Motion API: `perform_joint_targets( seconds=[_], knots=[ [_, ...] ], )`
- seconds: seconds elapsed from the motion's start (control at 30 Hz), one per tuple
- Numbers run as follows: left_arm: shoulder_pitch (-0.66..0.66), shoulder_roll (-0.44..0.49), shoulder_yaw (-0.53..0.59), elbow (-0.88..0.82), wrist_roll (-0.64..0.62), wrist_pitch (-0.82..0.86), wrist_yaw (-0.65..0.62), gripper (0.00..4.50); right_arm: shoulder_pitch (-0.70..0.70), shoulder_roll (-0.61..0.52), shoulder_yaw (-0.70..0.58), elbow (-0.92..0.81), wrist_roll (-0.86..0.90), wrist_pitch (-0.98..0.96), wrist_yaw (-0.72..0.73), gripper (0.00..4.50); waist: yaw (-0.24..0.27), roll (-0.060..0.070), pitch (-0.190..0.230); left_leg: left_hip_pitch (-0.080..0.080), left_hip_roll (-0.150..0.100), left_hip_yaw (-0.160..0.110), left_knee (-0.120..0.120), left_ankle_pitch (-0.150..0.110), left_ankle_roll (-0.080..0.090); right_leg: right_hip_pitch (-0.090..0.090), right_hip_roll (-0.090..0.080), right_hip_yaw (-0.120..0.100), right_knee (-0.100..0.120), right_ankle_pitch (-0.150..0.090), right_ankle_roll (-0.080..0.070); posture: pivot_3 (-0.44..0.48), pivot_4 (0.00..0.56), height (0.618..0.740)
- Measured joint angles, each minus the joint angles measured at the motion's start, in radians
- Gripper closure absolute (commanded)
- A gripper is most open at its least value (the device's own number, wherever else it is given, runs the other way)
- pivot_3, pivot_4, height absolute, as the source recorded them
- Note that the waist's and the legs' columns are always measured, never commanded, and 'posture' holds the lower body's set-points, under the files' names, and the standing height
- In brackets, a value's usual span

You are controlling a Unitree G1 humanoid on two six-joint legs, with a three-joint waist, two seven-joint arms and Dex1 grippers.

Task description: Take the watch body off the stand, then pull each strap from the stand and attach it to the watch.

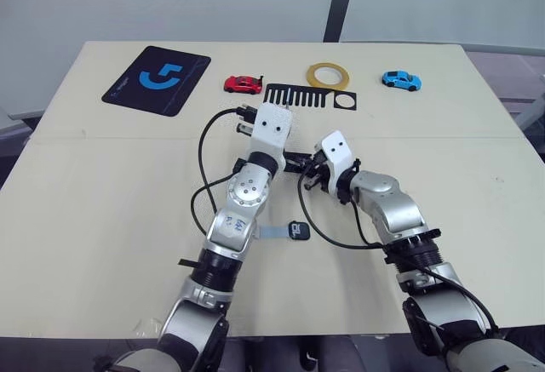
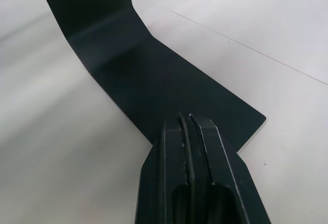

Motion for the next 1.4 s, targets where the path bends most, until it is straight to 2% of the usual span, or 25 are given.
perform_joint_targets(
  seconds=[0.43, 1.0, 1.1, 1.27, 1.3, 1.33, 1.4],
  knots=[
    [0.049, 0.010, -0.012, -0.034, 0.021, -0.046, -0.038, 4.41, -0.009, 0.000, -0.002, 0.013, 0.000, -0.001, 0.001, 4.50, 0.001, 0.000, 0.000, 0.000, 0.000, 0.000, 0.000, 0.000, 0.000, 0.000, 0.000, 0.000, 0.000, 0.000, 0.000, 0.000, 0.150, 0.732],
    [0.153, 0.050, -0.019, -0.206, -0.007, -0.035, -0.172, 4.41, -0.012, 0.001, -0.002, 0.031, -0.002, -0.022, 0.010, 4.50, 0.000, 0.000, 0.000, 0.000, 0.000, 0.000, 0.000, 0.000, 0.000, 0.000, 0.000, 0.000, 0.000, 0.000, 0.000, 0.000, 0.150, 0.732],
    [0.168, 0.097, 0.000, -0.247, -0.084, 0.001, -0.268, 4.41, -0.015, 0.001, -0.002, 0.035, -0.003, -0.029, 0.012, 4.50, -0.002, 0.000, 0.000, 0.000, 0.001, 0.000, 0.000, 0.000, 0.000, 0.000, 0.000, 0.000, 0.000, 0.000, 0.000, 0.000, 0.150, 0.732],
    [0.178, 0.248, 0.109, -0.341, -0.306, 0.136, -0.489, 4.41, 0.010, 0.001, -0.017, 0.031, -0.003, -0.088, 0.007, 4.50, -0.002, 0.000, 0.000, -0.001, 0.001, -0.001, 0.000, 0.000, 0.000, 0.000, 0.000, 0.000, 0.000, 0.000, 0.000, 0.000, 0.150, 0.732],
    [0.178, 0.257, 0.116, -0.345, -0.317, 0.144, -0.500, 4.41, 0.011, 0.001, -0.019, 0.031, -0.003, -0.091, 0.007, 4.50, -0.002, 0.000, 0.000, -0.001, 0.001, -0.001, 0.000, 0.000, 0.000, 0.000, 0.000, 0.000, -0.001, 0.000, 0.000, 0.000, 0.150, 0.732],
    [0.180, 0.318, 0.150, -0.367, -0.408, 0.208, -0.581, 4.41, 0.035, 0.000, -0.030, -0.018, 0.003, -0.107, 0.008, 4.50, -0.002, 0.000, 0.000, -0.002, 0.000, -0.002, 0.000, 0.000, 0.000, -0.001, 0.000, -0.001, -0.001, 0.000, 0.000, 0.000, 0.150, 0.732],
    [0.179, 0.356, 0.173, -0.373, -0.469, 0.250, -0.638, 4.41, 0.053, -0.004, -0.036, -0.070, 0.013, -0.108, 0.013, 4.50, -0.002, 0.000, 0.000, -0.001, 0.000, -0.002, 0.000, 0.000, 0.000, -0.001, 0.000, -0.001, -0.001, 0.000, 0.000, 0.000, 0.150, 0.732]
  ],
)
